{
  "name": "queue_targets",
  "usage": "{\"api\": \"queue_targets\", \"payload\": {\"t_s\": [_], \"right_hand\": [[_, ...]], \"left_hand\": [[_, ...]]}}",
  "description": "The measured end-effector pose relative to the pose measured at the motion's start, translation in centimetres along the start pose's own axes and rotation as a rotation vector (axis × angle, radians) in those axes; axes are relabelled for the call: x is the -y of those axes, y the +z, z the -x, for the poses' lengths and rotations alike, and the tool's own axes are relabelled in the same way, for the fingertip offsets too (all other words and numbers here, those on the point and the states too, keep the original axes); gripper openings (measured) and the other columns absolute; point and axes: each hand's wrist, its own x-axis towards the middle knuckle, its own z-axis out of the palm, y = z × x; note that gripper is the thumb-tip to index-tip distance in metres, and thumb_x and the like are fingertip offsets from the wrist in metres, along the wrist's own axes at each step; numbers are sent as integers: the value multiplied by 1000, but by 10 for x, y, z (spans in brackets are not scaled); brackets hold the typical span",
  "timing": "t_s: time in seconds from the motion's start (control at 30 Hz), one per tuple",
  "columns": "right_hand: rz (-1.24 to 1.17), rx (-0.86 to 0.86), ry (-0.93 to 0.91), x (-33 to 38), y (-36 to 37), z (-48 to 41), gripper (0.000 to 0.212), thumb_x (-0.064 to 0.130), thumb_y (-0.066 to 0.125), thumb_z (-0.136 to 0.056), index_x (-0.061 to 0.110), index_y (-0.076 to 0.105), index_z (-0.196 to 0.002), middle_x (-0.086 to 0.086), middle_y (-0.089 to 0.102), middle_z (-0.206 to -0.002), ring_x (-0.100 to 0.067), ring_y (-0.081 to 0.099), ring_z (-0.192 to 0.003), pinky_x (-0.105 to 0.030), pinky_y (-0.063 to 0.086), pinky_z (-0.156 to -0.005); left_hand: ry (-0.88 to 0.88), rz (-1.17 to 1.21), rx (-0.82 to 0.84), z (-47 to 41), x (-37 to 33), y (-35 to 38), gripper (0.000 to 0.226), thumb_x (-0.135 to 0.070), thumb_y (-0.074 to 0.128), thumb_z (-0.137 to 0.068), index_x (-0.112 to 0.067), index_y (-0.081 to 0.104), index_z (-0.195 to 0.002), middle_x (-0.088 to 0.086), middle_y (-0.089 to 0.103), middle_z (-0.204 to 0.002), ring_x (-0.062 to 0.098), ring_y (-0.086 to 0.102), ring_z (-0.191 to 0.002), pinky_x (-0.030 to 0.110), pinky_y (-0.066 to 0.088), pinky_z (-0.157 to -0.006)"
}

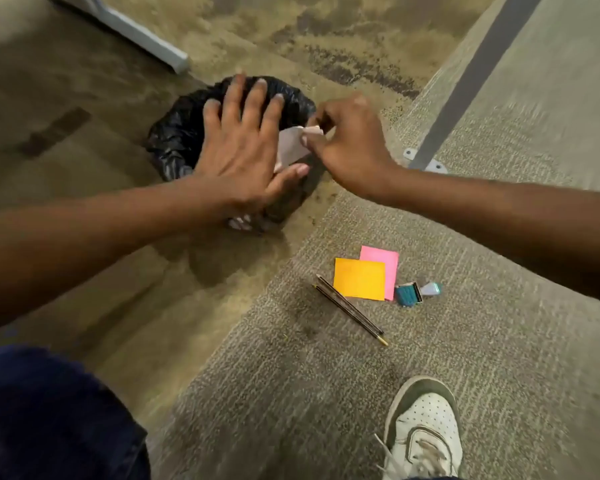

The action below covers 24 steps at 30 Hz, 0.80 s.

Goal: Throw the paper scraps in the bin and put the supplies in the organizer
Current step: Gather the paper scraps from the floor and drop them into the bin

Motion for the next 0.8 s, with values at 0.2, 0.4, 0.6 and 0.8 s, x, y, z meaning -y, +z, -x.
{"api": "queue_targets", "payload": {"t_s": [0.2, 0.4, 0.6, 0.8], "right_hand": [[24, -44, -6, 11, 41, -38, 11, 34, 66, -81, 25, 64, -86, 4, 52, -83, -18, 53, -100, -31, 49, -74], [199, 115, -31, 14, 71, -53, 14, 39, 63, -81, 29, 65, -90, -8, 58, -103, -25, 51, -107, -32, 47, -78], [260, 122, -166, 7, 71, -40, 29, 38, 68, -76, 20, 68, -99, -3, 65, -93, -26, 44, -112, -36, 47, -83], [91, -171, -215, -16, 49, -10, 13, 30, 63, -81, 19, 68, -85, 2, 63, -86, -26, 43, -110, -25, 35, -89]], "left_hand": [[-78, -60, 40, 0, 43, -2, 98, -77, 10, -82, 0, 22, -141, 28, 28, -146, 46, 13, -140, 63, 28, -98], [-149, -81, 120, 6, 58, 10, 95, -75, 10, -84, 0, 25, -139, 29, 30, -144, 49, 12, -139, 71, 25, -97], [-90, -76, 120, 15, 42, 19, 94, -74, 10, -85, 0, 26, -140, 28, 30, -147, 48, 11, -140, 70, 24, -97], [18, -8, 68, 22, 9, 27, 93, -74, 14, -85, -1, 29, -140, 26, 27, -149, 47, 8, -141, 69, 20, -100]]}}
